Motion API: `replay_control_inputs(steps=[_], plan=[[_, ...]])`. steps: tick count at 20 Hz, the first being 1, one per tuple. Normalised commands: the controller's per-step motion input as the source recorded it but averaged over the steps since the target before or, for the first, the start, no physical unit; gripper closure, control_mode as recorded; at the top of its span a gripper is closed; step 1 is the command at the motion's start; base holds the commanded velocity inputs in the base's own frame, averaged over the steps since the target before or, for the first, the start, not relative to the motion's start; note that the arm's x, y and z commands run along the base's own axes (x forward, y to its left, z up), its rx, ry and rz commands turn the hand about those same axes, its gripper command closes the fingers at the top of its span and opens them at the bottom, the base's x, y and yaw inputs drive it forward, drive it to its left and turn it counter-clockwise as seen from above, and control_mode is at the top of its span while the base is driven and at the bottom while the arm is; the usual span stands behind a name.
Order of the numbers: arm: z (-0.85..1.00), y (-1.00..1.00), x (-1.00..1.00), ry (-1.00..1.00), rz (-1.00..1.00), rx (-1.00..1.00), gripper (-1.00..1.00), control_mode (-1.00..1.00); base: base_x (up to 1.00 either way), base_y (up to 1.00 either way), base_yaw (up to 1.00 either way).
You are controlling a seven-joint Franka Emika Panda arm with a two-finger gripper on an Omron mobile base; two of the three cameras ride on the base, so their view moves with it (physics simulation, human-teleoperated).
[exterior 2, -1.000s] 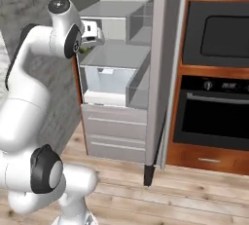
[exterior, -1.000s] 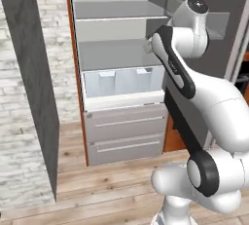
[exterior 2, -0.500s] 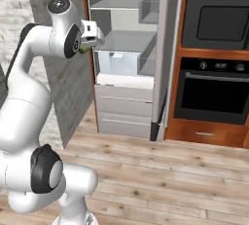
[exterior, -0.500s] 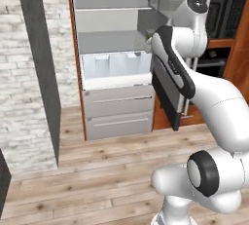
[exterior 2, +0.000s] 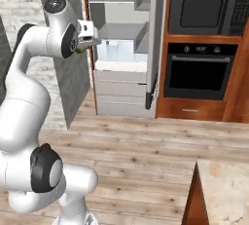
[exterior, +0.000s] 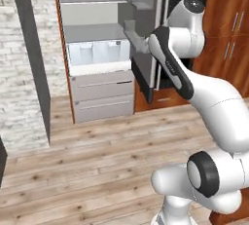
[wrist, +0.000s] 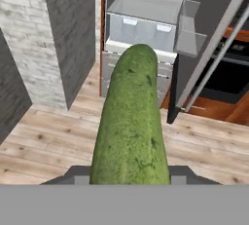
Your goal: Take the cheese, steak, and cucumber from the fridge and place them on the plate on the dining counter to create an appetizer plate.
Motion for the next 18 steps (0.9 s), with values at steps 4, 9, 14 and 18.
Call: replay_control_inputs(steps=[4, 9, 14, 18], plan=[[0.00, 0.00, 0.00, 0.00, 0.00, 0.00, 1.00, 1.00, -1.00, 0.15, -0.39], [0.00, 0.00, 0.00, 0.00, 0.00, 0.00, 1.00, 1.00, -1.00, 0.24, -0.33], [0.00, 0.00, 0.00, 0.00, 0.00, 0.00, 1.00, 1.00, -1.00, 0.21, -0.27], [0.00, 0.00, 0.00, 0.00, 0.00, 0.00, 1.00, 1.00, -1.00, 0.02, -0.38]])
